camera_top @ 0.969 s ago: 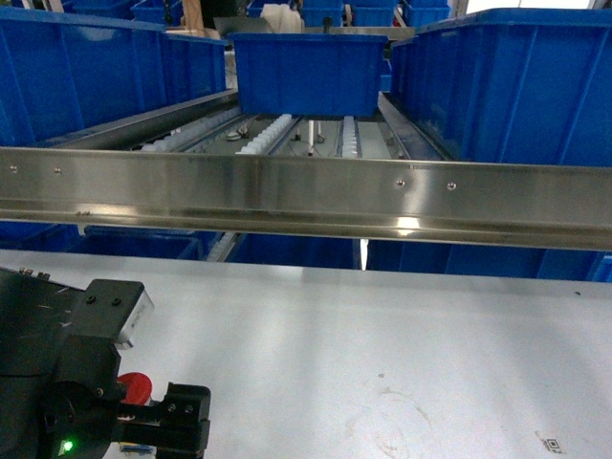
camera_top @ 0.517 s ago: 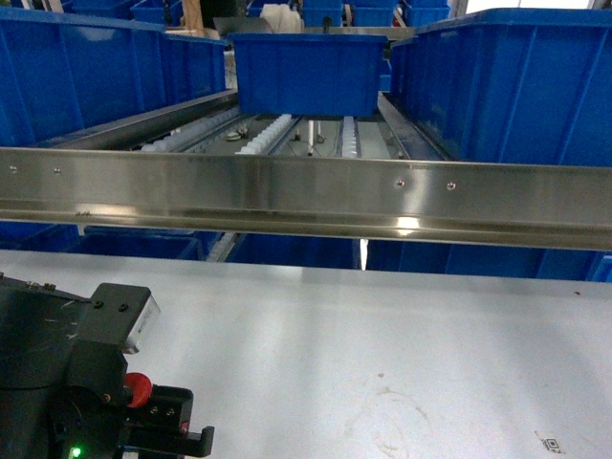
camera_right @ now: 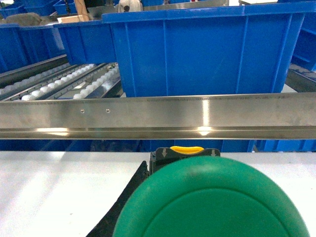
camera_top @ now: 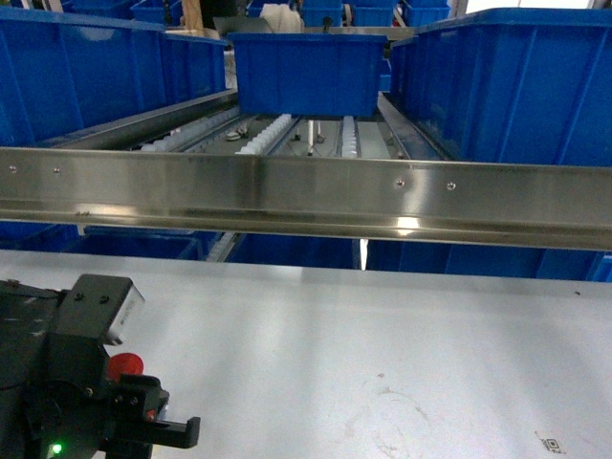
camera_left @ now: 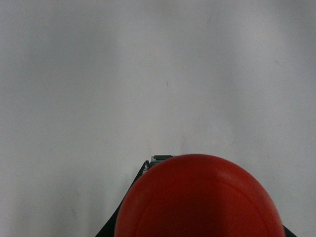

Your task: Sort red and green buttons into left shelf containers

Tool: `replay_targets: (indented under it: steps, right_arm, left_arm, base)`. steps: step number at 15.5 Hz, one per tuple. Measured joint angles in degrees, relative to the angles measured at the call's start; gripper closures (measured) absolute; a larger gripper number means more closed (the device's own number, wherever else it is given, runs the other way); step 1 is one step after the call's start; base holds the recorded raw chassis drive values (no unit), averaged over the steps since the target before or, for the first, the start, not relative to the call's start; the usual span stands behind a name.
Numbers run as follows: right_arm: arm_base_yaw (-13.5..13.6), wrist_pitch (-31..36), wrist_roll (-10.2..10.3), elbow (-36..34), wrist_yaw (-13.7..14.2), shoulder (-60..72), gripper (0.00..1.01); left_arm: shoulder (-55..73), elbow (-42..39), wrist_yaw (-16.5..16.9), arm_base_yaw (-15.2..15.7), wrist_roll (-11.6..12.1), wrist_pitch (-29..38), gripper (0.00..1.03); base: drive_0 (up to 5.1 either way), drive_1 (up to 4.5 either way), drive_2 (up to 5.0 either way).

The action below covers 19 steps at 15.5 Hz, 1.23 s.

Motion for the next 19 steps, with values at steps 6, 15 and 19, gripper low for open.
replay_targets:
  steps: [6, 15, 19]
  right_arm:
    - [0.0, 0.0, 0.0, 0.0, 0.0, 0.0, 0.74]
    - [0.0, 0.1, 0.0, 0.0, 0.1, 0.0, 0.75]
    - [0.0, 0.1, 0.0, -0.1, 0.3, 0.0, 0.75]
  left_arm:
    - [-45.2, -7.4, 7.1, 5.8, 8.3, -4.3, 0.78]
    - [-58.8, -9.5, 7.0, 6.4, 6.9, -5.1, 0.78]
    - [-58.7, -9.5, 7.0, 6.4, 6.9, -5.1, 0.78]
  base:
    - [0.0, 0.00, 0.0]
    - [-1.1, 0.26, 0.8]
    - [-4.3, 0.62, 4.3]
